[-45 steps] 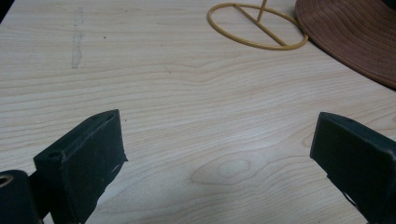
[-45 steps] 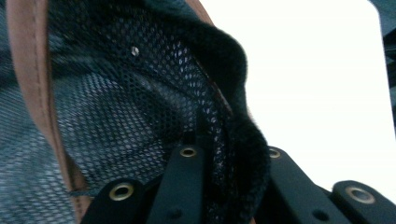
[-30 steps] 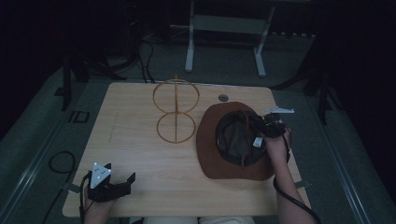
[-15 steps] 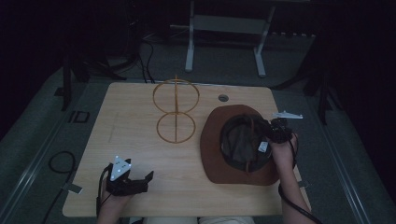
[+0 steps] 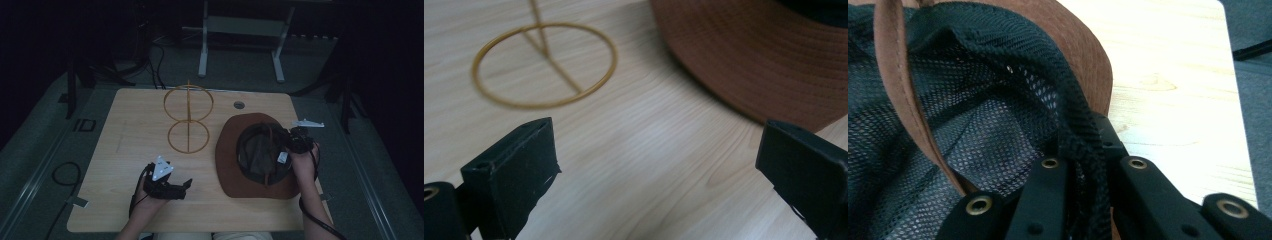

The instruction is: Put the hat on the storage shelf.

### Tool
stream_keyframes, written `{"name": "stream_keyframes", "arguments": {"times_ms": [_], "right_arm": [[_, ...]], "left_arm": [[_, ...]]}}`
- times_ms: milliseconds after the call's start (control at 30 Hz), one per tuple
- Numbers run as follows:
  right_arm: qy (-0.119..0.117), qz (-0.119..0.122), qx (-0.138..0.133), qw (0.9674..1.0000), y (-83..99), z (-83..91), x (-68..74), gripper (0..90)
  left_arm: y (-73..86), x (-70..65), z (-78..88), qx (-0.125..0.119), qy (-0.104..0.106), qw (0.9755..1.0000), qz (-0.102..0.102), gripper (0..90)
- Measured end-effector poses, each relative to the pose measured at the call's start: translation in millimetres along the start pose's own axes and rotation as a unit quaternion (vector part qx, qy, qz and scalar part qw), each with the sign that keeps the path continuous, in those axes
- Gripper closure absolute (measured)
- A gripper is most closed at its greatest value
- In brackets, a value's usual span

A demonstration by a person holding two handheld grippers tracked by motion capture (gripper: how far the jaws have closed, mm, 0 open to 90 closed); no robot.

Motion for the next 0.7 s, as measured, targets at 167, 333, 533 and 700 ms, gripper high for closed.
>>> {"name": "stream_keyframes", "arguments": {"times_ms": [167, 333, 533, 700], "right_arm": [[-0.004, 0.000, -0.002, 1.0000, 1.5, 0.5, 2.0, 86.3], [-0.007, -0.002, -0.005, 1.0000, 3.6, 1.1, 1.9, 86.3], [-0.005, 0.000, -0.007, 1.0000, 5.0, 3.3, 2.4, 86.3], [-0.003, 0.003, -0.009, 1.0000, 3.9, 6.8, 1.3, 86.3]], "left_arm": [[-18.9, -14.6, -21.1, 0.003, 0.019, 0.9996, -0.022, 3.4], [-38.7, -24.2, -36.2, -0.008, 0.027, 0.9994, -0.020, 3.4], [-66.8, -43.9, -63.0, -0.009, 0.047, 0.9976, -0.050, 4.3], [-86.9, -55.7, -88.5, 0.002, 0.059, 0.9960, -0.067, 4.7]]}}
Point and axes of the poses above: each handheld gripper's, and its own axes: z roughly backward along the jaws, y roughly out of its underside, x roughly to its left, the point moved 4 cm from there along -z, roughly forward along the jaws, and after that the axes turned 11 degrees about -x, right-handed, at the moved point
